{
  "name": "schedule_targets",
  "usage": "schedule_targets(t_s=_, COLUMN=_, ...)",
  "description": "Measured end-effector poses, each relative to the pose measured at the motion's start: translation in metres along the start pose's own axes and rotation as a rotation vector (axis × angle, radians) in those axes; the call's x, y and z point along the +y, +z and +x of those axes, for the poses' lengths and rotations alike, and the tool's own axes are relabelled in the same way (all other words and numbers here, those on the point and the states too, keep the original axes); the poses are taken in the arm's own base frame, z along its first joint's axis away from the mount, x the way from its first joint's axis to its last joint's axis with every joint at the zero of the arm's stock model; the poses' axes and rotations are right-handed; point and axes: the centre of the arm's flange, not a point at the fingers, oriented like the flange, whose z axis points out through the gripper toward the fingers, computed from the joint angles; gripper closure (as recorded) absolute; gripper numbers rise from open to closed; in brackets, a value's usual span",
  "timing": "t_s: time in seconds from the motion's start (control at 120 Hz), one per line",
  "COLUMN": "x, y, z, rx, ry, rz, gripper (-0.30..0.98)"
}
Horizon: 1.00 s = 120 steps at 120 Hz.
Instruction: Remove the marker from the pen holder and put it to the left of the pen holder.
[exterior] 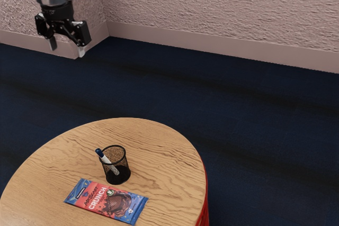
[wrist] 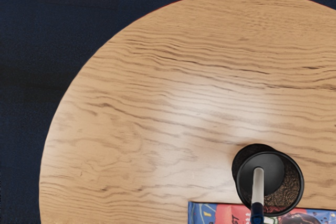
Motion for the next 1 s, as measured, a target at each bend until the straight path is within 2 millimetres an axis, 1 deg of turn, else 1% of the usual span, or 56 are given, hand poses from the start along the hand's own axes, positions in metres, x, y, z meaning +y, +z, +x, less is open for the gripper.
schedule_targets(t_s=0.108, x=0.002, y=0.000, z=0.000, rx=0.000, ry=-0.018, rz=0.011, gripper=0.00)
schedule_targets(t_s=0.15, x=0.007, y=0.001, z=-0.001, rx=0.002, ry=-0.017, rz=0.012, gripper=0.00)
schedule_targets(t_s=0.167, x=0.010, y=0.004, z=-0.001, rx=-0.002, ry=-0.015, rz=0.013, gripper=0.00)
schedule_targets(t_s=0.2, x=0.017, y=0.020, z=-0.001, rx=-0.022, ry=-0.008, rz=0.011, gripper=0.00)
schedule_targets(t_s=0.242, x=0.025, y=0.048, z=-0.001, rx=-0.057, ry=-0.004, rz=-0.001, gripper=0.00)
schedule_targets(t_s=0.3, x=0.034, y=0.077, z=-0.003, rx=-0.088, ry=-0.007, rz=-0.013, gripper=0.00)
schedule_targets(t_s=0.367, x=0.048, y=0.116, z=-0.012, rx=-0.128, ry=-0.007, rz=-0.021, gripper=0.00)
schedule_targets(t_s=0.425, x=0.056, y=0.151, z=-0.021, rx=-0.145, ry=-0.019, rz=-0.033, gripper=0.00)
schedule_targets(t_s=0.458, x=0.057, y=0.167, z=-0.025, rx=-0.145, ry=-0.030, rz=-0.041, gripper=0.00)
schedule_targets(t_s=0.583, x=0.061, y=0.215, z=-0.038, rx=-0.135, ry=-0.069, rz=-0.059, gripper=0.00)
schedule_targets(t_s=0.633, x=0.062, y=0.226, z=-0.040, rx=-0.117, ry=-0.083, rz=-0.066, gripper=0.00)
schedule_targets(t_s=0.717, x=0.064, y=0.237, z=-0.041, rx=-0.088, ry=-0.101, rz=-0.075, gripper=0.00)
schedule_targets(t_s=0.817, x=0.067, y=0.265, z=-0.054, rx=-0.084, ry=-0.109, rz=-0.078, gripper=0.00)
schedule_targets(t_s=0.967, x=0.069, y=0.273, z=-0.055, rx=-0.035, ry=-0.117, rz=-0.090, gripper=0.00)
schedule_targets(t_s=1.0, x=0.070, y=0.277, z=-0.058, rx=-0.033, ry=-0.116, rz=-0.091, gripper=0.00)
